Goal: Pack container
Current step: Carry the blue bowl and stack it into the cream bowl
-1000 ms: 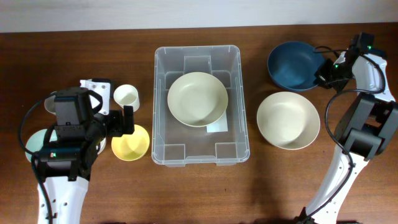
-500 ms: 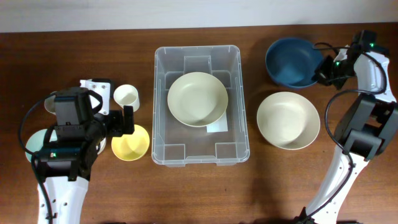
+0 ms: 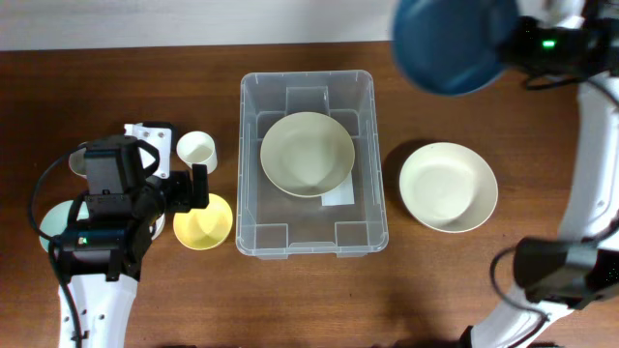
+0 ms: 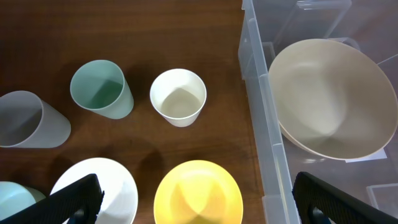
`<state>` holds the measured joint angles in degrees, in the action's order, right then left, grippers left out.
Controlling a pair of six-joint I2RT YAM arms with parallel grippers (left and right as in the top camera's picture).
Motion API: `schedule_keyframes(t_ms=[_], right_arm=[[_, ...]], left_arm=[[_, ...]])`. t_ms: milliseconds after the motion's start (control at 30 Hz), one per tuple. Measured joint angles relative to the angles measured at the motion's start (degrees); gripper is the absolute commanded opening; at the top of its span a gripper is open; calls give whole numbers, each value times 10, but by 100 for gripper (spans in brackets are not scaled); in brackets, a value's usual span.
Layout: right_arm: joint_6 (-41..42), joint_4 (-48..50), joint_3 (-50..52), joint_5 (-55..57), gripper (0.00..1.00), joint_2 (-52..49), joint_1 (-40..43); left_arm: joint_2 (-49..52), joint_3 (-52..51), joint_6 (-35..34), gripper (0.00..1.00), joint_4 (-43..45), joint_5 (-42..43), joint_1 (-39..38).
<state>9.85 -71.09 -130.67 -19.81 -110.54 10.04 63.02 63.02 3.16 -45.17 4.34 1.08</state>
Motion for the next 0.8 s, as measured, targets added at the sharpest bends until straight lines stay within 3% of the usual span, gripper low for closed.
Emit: schedule_keyframes(t_ms=[100,267,600,767,800], right_arm=[[-19,-25,0,29,4,6,-96],[-29,-27,24,59,4,-27,-188],[-32,-26,59,93,4,-102,-269],[-34,-24,61,95,15,-120,-289],[-36,-21,61,95,22,-121,-290]], left_arm=[[0,0,0,100,0,0,0],[0,0,0,100,0,0,0],[0,0,0,100,0,0,0],[0,0,0,100,0,0,0],[0,0,0,100,0,0,0]])
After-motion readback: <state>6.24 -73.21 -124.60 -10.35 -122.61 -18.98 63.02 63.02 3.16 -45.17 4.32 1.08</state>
